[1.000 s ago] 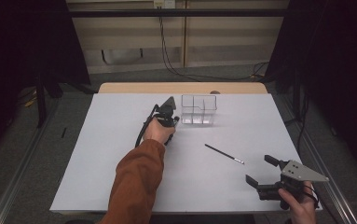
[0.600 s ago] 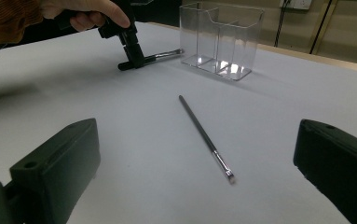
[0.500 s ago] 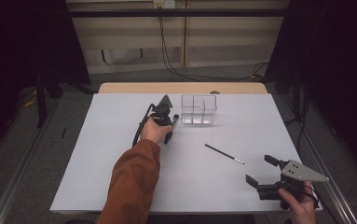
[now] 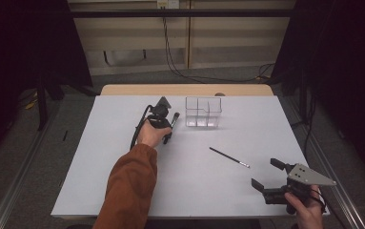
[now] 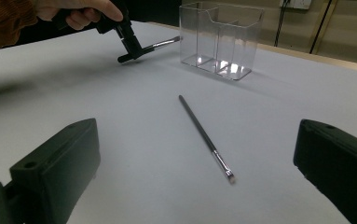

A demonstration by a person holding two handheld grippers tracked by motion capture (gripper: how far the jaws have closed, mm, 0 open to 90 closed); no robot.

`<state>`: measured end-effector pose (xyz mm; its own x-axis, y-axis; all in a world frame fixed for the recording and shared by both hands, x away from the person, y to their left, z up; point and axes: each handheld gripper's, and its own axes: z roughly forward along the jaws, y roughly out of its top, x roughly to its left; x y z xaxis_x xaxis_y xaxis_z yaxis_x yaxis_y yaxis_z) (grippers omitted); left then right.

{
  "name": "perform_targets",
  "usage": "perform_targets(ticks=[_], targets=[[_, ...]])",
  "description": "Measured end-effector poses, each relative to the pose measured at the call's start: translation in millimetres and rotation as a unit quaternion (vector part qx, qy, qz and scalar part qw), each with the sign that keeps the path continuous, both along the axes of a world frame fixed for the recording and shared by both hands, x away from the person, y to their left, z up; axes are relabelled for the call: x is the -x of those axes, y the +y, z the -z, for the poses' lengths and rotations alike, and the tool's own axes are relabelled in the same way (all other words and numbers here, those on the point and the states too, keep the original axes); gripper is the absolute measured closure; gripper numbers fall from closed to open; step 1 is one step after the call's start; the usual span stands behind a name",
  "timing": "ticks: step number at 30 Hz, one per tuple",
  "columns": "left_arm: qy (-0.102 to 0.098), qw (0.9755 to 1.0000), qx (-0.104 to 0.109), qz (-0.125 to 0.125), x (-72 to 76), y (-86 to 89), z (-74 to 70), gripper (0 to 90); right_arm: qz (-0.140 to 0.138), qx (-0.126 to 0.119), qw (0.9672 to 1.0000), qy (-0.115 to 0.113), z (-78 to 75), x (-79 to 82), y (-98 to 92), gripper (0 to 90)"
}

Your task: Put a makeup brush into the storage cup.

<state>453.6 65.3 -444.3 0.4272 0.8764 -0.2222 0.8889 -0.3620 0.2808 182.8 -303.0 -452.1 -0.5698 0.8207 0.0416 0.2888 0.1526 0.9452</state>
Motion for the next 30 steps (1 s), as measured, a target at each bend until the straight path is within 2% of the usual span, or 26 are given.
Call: perform_targets(ticks=[4,6,8,10,12,14,16,18,20,22,23,25,30], targets=[[-0.013,0.9999,0.003,-0.006,1.9,5.8,-0.3,79.6,0.001,-0.001,1.0000,0.000,0.0,0.0,-0.5,0.0],[-0.027,0.9996,0.007,-0.007,2.3,10.3,-0.8,79.6,0.001,0.000,1.0000,0.001,0.0,-0.1,-0.2,0.0],[-0.052,0.9984,0.023,-0.003,3.9,14.3,-2.7,79.6,-0.001,-0.001,1.0000,0.000,0.0,-0.1,0.1,0.0],[-0.072,0.9971,0.023,-0.006,5.8,16.5,-4.2,79.6,0.000,0.000,1.0000,-0.001,0.1,-0.4,0.0,0.0],[-0.083,0.9959,0.032,-0.011,6.8,19.2,-5.2,79.6,0.001,0.000,1.0000,0.000,0.1,-0.4,-0.1,0.0],[-0.098,0.9943,0.042,-0.004,7.7,21.7,-6.2,79.7,0.000,0.000,1.0000,0.000,0.1,-0.4,0.1,0.0],[-0.102,0.9934,0.051,-0.002,10.2,23.4,-6.6,79.6,0.000,-0.001,1.0000,0.000,-0.2,-0.1,0.2,0.0],[-0.119,0.9916,0.051,0.006,13.1,24.0,-6.0,79.6,-0.001,-0.001,1.0000,0.000,-0.1,-0.2,0.0,0.0],[-0.127,0.9898,0.064,0.004,15.2,25.8,-5.3,79.6,0.000,-0.001,1.0000,0.000,-0.1,-0.2,0.0,0.0],[-0.139,0.9880,0.067,0.004,17.1,27.0,-5.4,79.6,-0.001,-0.002,1.0000,0.000,-0.1,-0.1,0.3,0.0],[-0.149,0.9867,0.064,0.011,17.9,27.9,-5.6,79.6,-0.001,-0.001,1.0000,-0.001,-0.2,0.0,0.4,0.0],[-0.173,0.9823,0.066,0.026,21.0,28.1,-6.3,79.5,0.000,-0.001,1.0000,0.000,-0.2,-0.1,0.3,0.0],[-0.196,0.9770,0.080,0.025,26.0,32.2,-8.6,79.6,-0.001,-0.001,1.0000,-0.002,-0.4,-0.1,0.3,0.0]])
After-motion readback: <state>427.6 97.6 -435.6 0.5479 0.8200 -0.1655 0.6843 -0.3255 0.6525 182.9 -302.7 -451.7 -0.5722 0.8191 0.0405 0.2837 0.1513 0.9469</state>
